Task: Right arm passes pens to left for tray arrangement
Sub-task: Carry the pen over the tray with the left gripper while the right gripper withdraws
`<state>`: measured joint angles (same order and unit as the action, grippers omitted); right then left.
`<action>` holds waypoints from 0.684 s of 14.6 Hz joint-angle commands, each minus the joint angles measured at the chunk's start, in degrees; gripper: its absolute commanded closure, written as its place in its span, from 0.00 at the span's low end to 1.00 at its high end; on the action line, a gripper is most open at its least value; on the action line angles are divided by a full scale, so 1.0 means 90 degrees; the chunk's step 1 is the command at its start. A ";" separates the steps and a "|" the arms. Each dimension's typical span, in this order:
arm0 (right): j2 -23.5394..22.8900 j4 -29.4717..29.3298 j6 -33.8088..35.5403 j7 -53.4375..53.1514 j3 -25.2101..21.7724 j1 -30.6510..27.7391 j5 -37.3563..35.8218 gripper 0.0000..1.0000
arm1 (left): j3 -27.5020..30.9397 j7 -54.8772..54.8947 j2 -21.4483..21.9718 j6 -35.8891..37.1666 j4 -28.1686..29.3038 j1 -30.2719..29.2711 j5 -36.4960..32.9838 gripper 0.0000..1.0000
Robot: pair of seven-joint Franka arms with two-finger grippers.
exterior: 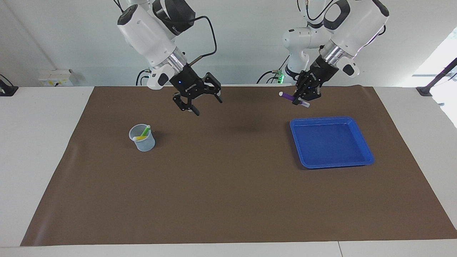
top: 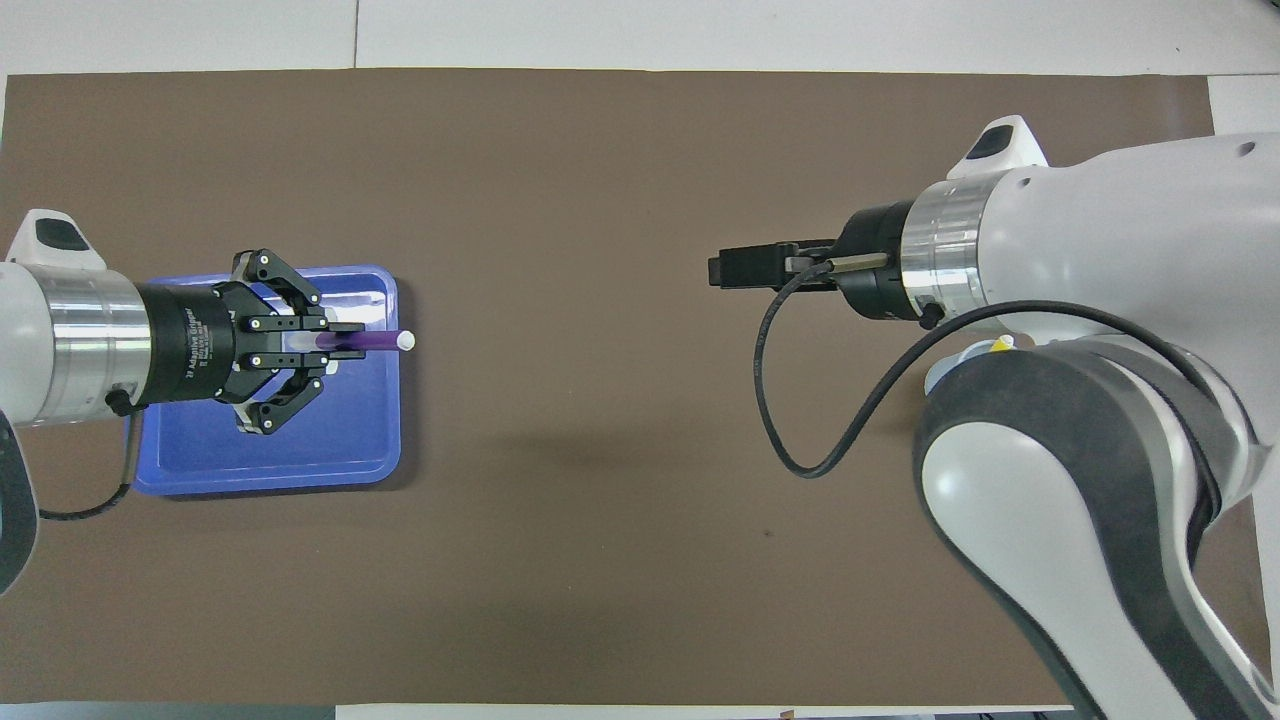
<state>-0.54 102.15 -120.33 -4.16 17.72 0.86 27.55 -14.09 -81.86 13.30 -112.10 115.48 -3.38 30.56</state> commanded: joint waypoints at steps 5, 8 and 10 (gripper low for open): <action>0.0187 0.0192 0.0597 -0.0114 -0.0708 -0.0037 -0.1808 0.00 | -0.0017 0.4400 -0.0090 0.0161 0.0742 -0.1029 -0.0162 1.00; 0.0187 0.0192 0.0685 -0.0114 -0.1156 -0.0037 -0.2571 0.00 | -0.0017 0.6170 -0.0674 0.0054 0.0694 -0.1207 -0.0911 1.00; 0.0177 0.0163 0.0801 -0.0094 -0.1498 -0.0037 -0.2758 0.00 | -0.0017 0.7098 -0.1124 -0.0277 0.0675 -0.1207 -0.1459 1.00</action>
<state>-0.34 102.51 -114.40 -4.19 6.30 0.74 4.93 -13.82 -25.77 7.50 -111.97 122.39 -14.07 21.63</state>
